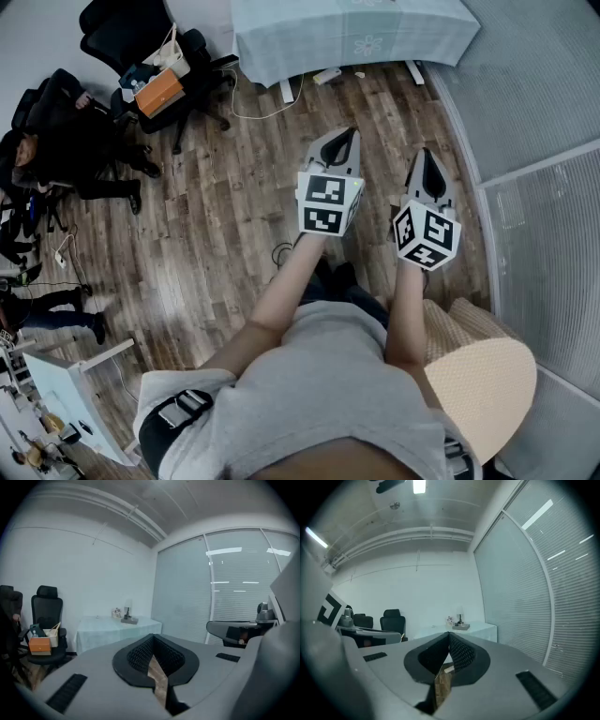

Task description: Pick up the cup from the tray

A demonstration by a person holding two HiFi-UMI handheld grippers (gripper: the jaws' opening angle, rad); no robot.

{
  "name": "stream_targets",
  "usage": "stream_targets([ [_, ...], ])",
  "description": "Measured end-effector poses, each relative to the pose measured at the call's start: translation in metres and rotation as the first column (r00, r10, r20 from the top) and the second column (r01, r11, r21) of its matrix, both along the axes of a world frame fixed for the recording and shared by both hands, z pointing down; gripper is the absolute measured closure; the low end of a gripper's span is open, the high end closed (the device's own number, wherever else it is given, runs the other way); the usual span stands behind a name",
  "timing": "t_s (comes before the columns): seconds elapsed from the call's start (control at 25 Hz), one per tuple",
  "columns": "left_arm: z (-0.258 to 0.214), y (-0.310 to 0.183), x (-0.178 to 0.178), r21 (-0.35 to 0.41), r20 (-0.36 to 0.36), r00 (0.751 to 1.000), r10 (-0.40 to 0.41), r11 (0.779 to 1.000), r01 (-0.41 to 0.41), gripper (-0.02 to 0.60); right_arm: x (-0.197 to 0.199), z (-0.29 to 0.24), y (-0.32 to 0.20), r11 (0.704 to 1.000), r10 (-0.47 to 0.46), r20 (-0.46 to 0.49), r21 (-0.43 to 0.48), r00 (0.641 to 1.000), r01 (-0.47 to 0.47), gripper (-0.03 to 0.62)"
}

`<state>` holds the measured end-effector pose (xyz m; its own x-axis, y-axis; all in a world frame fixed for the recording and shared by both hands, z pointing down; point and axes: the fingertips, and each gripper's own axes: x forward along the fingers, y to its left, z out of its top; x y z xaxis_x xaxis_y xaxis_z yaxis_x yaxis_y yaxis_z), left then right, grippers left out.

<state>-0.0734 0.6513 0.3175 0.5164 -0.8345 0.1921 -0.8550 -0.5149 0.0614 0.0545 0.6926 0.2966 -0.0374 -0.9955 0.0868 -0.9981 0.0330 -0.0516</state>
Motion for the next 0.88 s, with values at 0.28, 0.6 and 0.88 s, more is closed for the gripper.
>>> stream_targets([
  [0.28,-0.001,-0.001,0.007,-0.011,0.006,1.0,0.002,1.0,-0.002,0.577,0.002,0.002,-0.004,1.0,-0.01,-0.001,-0.004,1.0,0.01,0.586],
  [0.6,0.004,-0.007,0.023,-0.016,0.009,1.0,-0.001,1.0,0.001,0.577,0.013,0.009,-0.013,1.0,-0.029,0.009,-0.01,1.0,0.029,0.586],
  [0.88,0.007,-0.008,0.046,-0.014,0.025,1.0,-0.013,1.0,0.013,0.577,0.035,0.016,-0.017,0.998,-0.052,0.03,-0.023,0.998,0.052,0.586],
])
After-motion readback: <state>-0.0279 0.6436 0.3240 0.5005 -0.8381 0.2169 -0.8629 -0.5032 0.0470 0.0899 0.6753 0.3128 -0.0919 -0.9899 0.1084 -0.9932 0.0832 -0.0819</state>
